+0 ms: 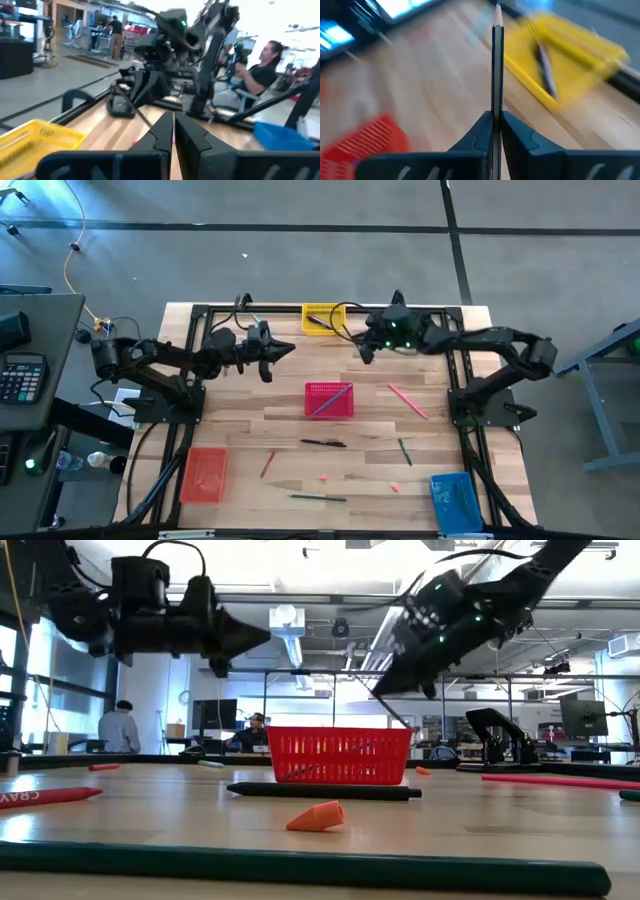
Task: Sort crayons/erasers/pens/pencils in bins
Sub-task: Put the black pencil into the red bin
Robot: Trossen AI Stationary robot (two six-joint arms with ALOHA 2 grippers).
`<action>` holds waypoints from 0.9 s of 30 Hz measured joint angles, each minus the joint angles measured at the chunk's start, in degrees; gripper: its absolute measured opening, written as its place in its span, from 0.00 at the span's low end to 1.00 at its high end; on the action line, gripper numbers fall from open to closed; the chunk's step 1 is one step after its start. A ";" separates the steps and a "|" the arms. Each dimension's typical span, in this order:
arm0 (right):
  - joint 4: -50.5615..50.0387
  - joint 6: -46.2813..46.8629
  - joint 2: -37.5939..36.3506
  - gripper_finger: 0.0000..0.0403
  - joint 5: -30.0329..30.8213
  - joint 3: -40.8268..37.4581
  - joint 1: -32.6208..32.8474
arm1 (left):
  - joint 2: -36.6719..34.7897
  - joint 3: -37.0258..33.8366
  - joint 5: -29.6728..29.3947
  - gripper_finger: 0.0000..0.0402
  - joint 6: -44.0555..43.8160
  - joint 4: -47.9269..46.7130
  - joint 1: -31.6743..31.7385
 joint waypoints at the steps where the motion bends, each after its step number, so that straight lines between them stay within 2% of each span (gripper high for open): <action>1: 5.11 0.81 -0.15 0.05 -0.06 -1.39 1.00 | 0.00 0.67 0.42 0.03 -0.37 -0.05 -0.42; 4: 16.67 1.89 -0.16 0.05 -0.70 -3.80 3.76 | 0.67 3.12 2.55 0.07 -0.59 -0.58 -1.97; 10: 28.75 -1.76 -0.16 0.05 -0.76 -4.09 9.05 | 4.31 8.87 2.90 0.18 -1.58 -2.34 -5.27; 21: 32.62 -6.69 -0.14 0.05 -0.90 -4.11 13.02 | 10.10 19.15 0.28 0.37 -0.77 -2.69 -7.79; 27: 32.99 -7.38 -0.14 0.05 -1.00 -4.11 13.56 | 10.49 23.40 0.45 0.41 3.76 -8.20 -9.60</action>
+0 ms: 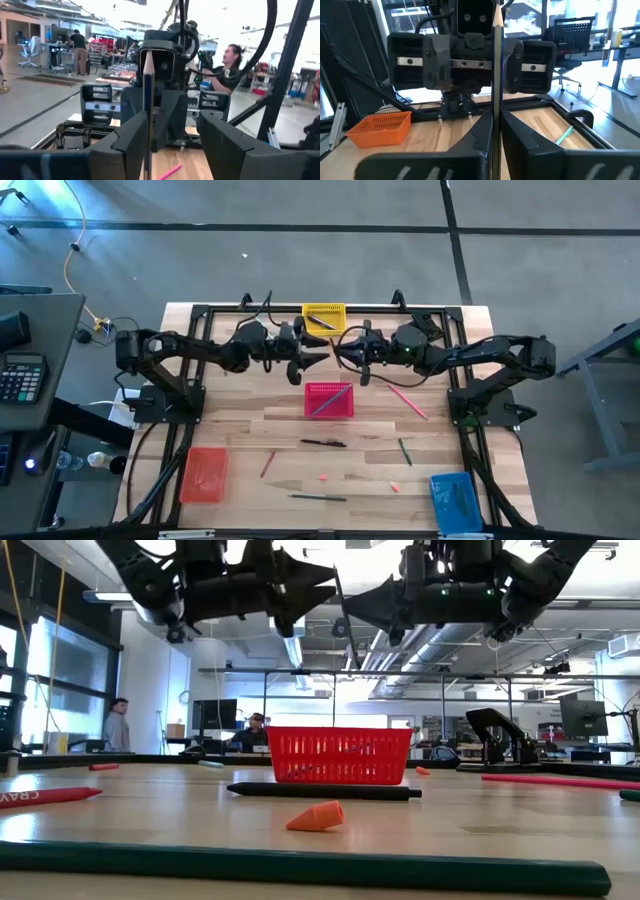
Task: Sort crayons/erasers/pens/pencils in bins
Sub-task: Put the black pencil into the red bin
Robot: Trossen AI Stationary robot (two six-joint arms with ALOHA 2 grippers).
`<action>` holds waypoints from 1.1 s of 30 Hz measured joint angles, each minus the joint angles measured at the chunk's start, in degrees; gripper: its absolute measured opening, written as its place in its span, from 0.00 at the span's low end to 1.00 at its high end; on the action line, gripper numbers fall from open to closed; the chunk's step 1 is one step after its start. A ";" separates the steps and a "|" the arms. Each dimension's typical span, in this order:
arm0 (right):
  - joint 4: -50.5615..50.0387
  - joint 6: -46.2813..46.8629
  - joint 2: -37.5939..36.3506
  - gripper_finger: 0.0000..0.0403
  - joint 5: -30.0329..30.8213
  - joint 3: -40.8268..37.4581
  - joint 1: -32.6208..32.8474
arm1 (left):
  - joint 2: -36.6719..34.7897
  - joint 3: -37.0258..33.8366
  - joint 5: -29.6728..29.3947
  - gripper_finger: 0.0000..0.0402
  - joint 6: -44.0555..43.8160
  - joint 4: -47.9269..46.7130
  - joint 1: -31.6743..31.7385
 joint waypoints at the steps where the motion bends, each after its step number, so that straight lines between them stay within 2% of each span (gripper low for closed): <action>1: 0.24 -0.21 0.00 0.05 -0.08 0.00 0.03 | 0.00 0.69 0.03 0.42 0.84 -0.89 -0.29; 6: 0.37 -0.43 0.00 0.05 -0.55 0.00 0.03 | 0.00 3.01 -0.80 0.41 4.41 -3.84 -1.51; 16: 1.70 -1.26 0.00 0.05 -0.98 0.00 0.41 | 1.25 3.77 -1.23 0.31 2.76 -3.73 -1.50; 20: 1.74 -1.24 0.04 0.05 -1.55 0.00 0.40 | 2.85 3.75 -2.51 0.32 0.02 -2.96 -1.50; 27: 1.91 -1.24 0.04 0.05 -2.03 0.00 0.42 | 4.28 3.75 -2.58 0.34 0.63 -2.16 -1.50; 33: 1.85 -1.01 0.04 0.05 -2.61 0.01 0.42 | 4.31 3.75 -1.54 0.27 0.86 -1.80 -1.50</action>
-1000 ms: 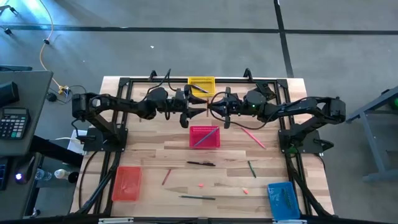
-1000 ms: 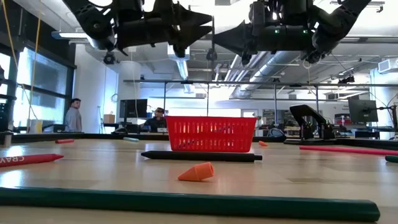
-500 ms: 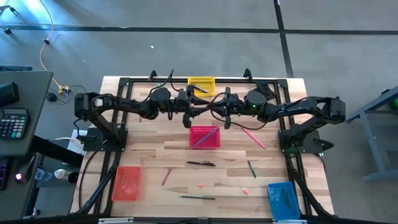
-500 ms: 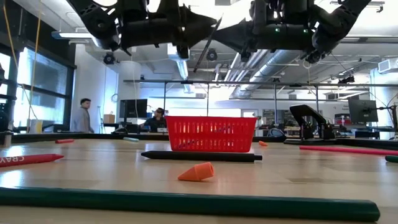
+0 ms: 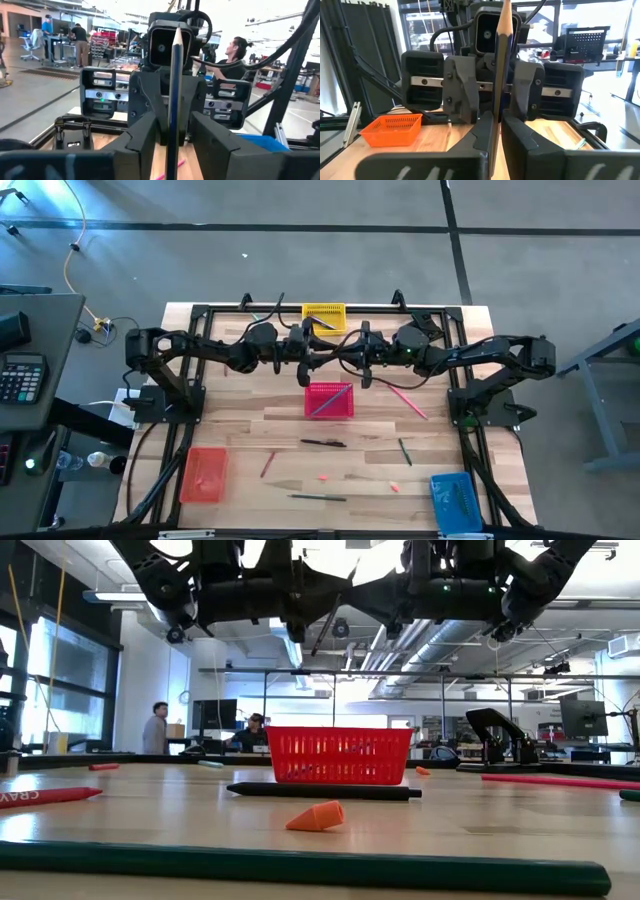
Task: Sort crayons/erasers/pens/pencils in bins
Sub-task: Put the black pencil into the red bin, then put the orange eraser into the orange bin
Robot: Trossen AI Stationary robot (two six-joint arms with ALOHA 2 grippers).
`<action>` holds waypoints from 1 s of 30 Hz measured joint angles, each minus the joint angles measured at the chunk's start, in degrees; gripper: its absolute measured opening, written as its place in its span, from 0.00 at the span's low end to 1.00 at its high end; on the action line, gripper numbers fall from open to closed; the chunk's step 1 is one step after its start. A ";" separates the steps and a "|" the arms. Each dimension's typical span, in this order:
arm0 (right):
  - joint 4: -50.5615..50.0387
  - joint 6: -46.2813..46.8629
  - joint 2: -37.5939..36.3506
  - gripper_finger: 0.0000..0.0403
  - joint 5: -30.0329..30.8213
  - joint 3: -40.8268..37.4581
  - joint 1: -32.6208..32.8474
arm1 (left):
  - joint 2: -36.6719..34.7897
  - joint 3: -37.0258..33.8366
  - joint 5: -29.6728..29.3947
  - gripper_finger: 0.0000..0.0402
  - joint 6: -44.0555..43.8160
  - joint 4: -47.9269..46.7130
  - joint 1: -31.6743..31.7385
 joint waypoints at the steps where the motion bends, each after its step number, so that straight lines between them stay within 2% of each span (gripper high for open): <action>1: -0.02 0.04 -0.02 0.05 -0.08 0.02 0.00 | 0.00 0.01 0.33 0.25 0.00 0.09 0.01; 9: 0.07 0.75 -0.24 0.04 -1.30 0.02 -0.04 | 0.00 1.21 1.62 0.12 0.46 -0.34 0.04; 15: -0.38 1.55 -0.24 0.04 -1.34 0.02 -0.04 | 0.00 1.22 1.70 0.07 0.88 -0.32 0.04; 30: -3.62 1.95 -0.12 0.04 -1.10 0.06 -0.06 | -0.53 1.28 1.83 0.04 1.99 -4.36 0.52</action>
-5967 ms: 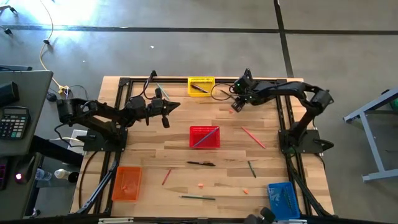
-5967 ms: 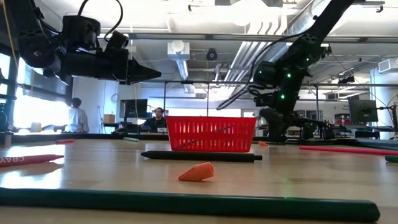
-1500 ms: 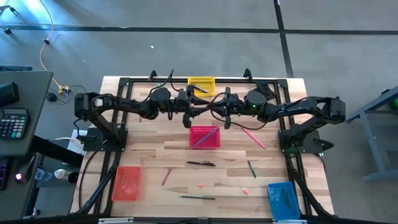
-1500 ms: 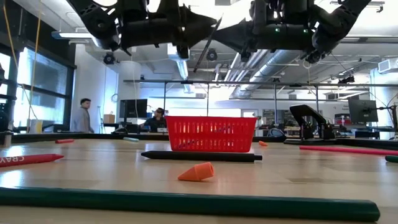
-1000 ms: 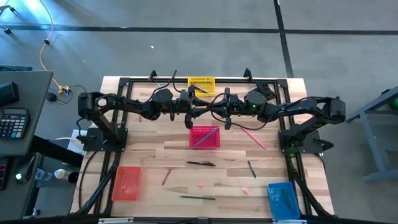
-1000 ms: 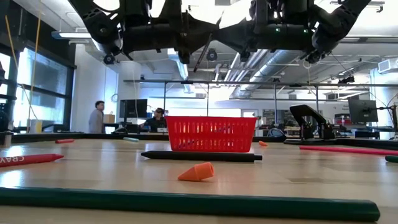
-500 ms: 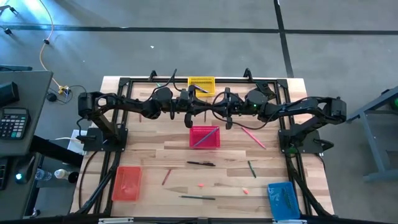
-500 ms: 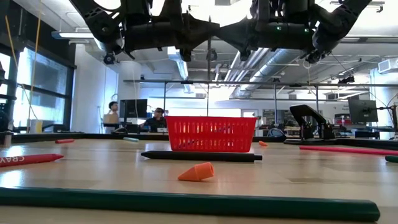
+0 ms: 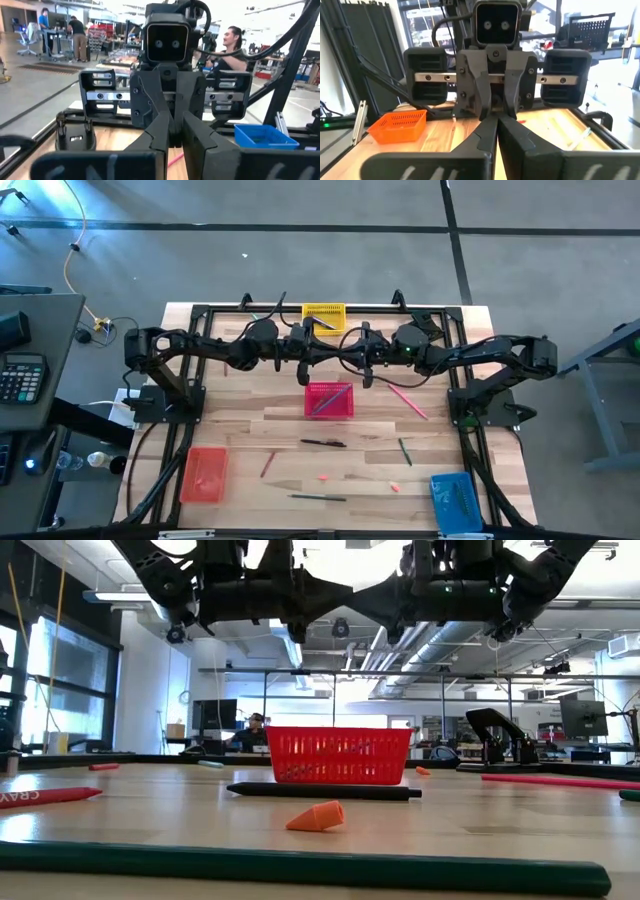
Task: Sort crayons/erasers/pens/pencils in bins
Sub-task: Put the orange eraser into the orange bin
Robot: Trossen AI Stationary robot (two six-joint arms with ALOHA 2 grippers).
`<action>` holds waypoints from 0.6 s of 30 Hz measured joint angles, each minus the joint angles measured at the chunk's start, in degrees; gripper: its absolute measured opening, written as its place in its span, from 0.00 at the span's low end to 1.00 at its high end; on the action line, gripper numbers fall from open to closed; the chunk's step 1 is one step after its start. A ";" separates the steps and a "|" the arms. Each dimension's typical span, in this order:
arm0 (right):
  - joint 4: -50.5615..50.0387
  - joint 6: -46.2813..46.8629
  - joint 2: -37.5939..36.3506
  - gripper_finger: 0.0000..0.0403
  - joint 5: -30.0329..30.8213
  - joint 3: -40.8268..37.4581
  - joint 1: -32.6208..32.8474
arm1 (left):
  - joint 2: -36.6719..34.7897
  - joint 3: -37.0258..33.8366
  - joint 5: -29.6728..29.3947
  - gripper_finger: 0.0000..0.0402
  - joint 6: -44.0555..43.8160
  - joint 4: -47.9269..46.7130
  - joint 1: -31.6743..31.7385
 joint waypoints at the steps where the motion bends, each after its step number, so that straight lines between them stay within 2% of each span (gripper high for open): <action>1: -0.36 -0.04 0.03 0.04 0.01 0.00 0.00 | -0.18 0.01 0.00 0.04 0.14 -0.81 0.00; 7: -8.05 -2.23 -1.99 0.01 0.41 -0.02 0.04 | -4.13 0.31 -0.74 0.03 5.09 -10.80 0.23; 13: -20.49 -5.17 -6.23 0.01 10.28 -0.04 0.07 | -8.44 -0.26 -1.90 0.00 9.87 -22.96 0.21; 18: -27.66 -5.19 -8.21 0.00 14.03 -0.07 0.05 | -9.84 -4.81 -1.74 0.00 7.28 -18.27 1.54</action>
